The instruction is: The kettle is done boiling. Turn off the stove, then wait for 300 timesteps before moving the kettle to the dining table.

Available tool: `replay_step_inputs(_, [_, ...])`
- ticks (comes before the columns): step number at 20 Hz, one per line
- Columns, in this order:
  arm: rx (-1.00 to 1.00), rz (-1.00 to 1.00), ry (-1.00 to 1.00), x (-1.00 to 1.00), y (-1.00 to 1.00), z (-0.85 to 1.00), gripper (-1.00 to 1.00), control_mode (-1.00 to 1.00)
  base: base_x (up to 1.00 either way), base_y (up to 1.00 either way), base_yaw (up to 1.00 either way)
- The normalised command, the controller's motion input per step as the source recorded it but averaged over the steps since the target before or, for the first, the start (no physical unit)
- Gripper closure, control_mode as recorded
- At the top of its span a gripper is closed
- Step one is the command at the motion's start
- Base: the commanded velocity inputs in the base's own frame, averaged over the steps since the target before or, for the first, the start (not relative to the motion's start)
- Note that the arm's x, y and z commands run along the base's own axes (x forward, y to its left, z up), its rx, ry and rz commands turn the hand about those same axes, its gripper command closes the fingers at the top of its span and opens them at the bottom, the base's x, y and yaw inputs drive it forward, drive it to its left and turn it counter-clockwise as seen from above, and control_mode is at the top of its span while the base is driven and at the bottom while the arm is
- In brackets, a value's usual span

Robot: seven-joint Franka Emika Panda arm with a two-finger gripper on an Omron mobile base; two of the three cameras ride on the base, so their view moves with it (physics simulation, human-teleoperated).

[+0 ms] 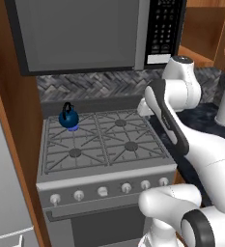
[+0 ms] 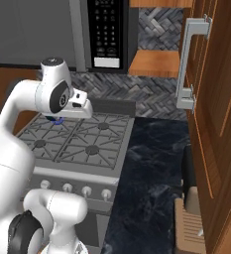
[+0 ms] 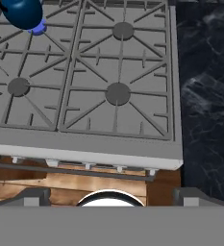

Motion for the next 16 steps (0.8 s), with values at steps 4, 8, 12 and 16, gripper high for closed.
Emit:
replay_step_inputs(4, [0.0,0.0,0.0,-0.13,0.04,0.0,-1.0,-1.0,0.0,0.0,0.0])
replay_step_inputs(8, [-0.03,0.0,0.0,-0.35,0.33,-0.02,-1.0,-1.0,0.0,0.0,0.0])
replay_step_inputs(12, [-0.06,0.02,0.0,-0.28,0.45,-0.01,-1.0,-1.0,0.0,0.0,0.0])
replay_step_inputs(16, [-0.08,0.08,0.0,-0.26,0.52,0.0,-1.0,-1.0,0.0,0.0,0.0])
